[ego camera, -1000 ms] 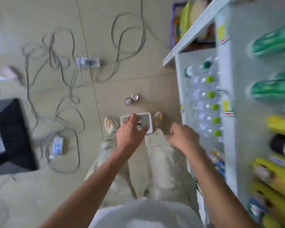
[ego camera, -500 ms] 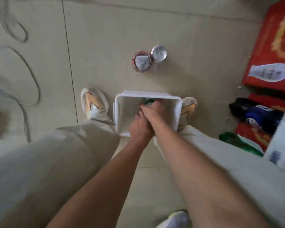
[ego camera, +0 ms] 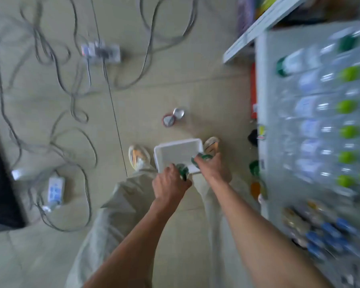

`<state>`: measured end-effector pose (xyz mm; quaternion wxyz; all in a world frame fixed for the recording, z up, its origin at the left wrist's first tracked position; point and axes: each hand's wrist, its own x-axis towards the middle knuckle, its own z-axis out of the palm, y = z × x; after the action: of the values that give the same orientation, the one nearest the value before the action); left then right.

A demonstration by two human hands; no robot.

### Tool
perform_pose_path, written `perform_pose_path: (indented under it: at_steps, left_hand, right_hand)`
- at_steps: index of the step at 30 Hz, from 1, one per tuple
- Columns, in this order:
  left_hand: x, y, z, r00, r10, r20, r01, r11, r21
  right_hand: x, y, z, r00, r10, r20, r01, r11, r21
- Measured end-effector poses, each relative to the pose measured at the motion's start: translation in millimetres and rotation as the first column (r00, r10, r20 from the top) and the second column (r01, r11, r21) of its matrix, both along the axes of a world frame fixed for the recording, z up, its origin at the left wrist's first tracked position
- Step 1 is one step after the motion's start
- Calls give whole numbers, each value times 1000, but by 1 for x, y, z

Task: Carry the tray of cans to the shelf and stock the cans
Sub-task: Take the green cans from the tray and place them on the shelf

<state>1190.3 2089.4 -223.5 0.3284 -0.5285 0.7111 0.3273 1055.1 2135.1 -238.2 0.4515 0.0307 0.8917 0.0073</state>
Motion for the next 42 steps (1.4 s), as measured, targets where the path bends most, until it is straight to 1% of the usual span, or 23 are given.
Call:
perform_pose_path:
  at_steps: [2,3,5,7,10,12,14,16,17,19,22,24,26,30,32,35,37,39,40,42]
  left_hand:
    - [-13,-18,90,994,-106,-16,105,994,-34]
    - [-23,-27,132,988,-151,-38,149,987,-56]
    - [-49,-40,210,967,-240,-80,232,968,-99]
    - [-75,-48,277,943,-309,-125,289,945,-154]
    - [-110,-54,354,904,-379,-198,320,906,-275]
    - [-137,-58,391,860,-452,-239,355,864,-356]
    - [-172,-63,421,814,-508,-282,369,827,-423]
    - [-211,-71,443,768,-551,-326,372,799,-473]
    - [-233,-74,451,745,-574,-341,372,781,-501]
    - [-272,-80,463,713,-588,-381,350,770,-534]
    - [-322,-76,469,670,-598,-439,342,774,-533]
    - [-350,-66,464,646,-636,-421,379,747,-546]
    - [-372,-55,453,633,-679,-372,444,712,-544]
    - [-391,-38,421,615,-733,-292,555,665,-499]
    - [-391,-33,408,630,-717,-298,557,685,-470]
    - [-388,-29,396,630,-686,-362,511,718,-472]
    - [-380,-30,398,633,-673,-382,493,731,-472]
    - [-364,-33,404,644,-637,-424,462,765,-449]
    - [-350,-35,407,651,-596,-470,426,799,-424]
    - [-302,-42,404,655,-479,-584,292,874,-389]
  right_hand:
    - [-16,0,99,1000,-28,-3,27,997,-76]
    - [-25,1,146,999,-17,-28,15,995,-101]
    - [-46,5,238,984,65,-167,-79,994,-80]
    - [-68,13,316,938,115,-326,-139,989,-50]
    - [-102,35,400,839,92,-536,-150,987,-65]
    - [-126,50,439,757,79,-649,-146,988,-49]
    - [-149,63,466,694,70,-716,-140,989,-39]
    - [-169,74,480,653,69,-754,-149,988,-38]
    - [-179,79,483,650,63,-758,-146,988,-43]
    - [-195,85,483,681,42,-731,-127,990,-62]
    - [-216,87,472,725,20,-689,-88,994,-63]
    - [-227,88,463,728,45,-684,-102,994,-44]
    - [-237,92,453,735,63,-675,-117,992,-35]
    - [-253,94,435,774,104,-624,-138,990,-5]
    - [-253,91,429,772,116,-625,-152,988,-5]
    - [-248,89,429,762,118,-637,-174,984,-26]
    - [-239,88,437,766,127,-630,-187,982,-29]
    - [-225,90,452,770,169,-615,-207,978,9]
    - [-216,92,460,754,204,-624,-223,974,48]
    - [-194,96,474,679,281,-678,-275,954,120]
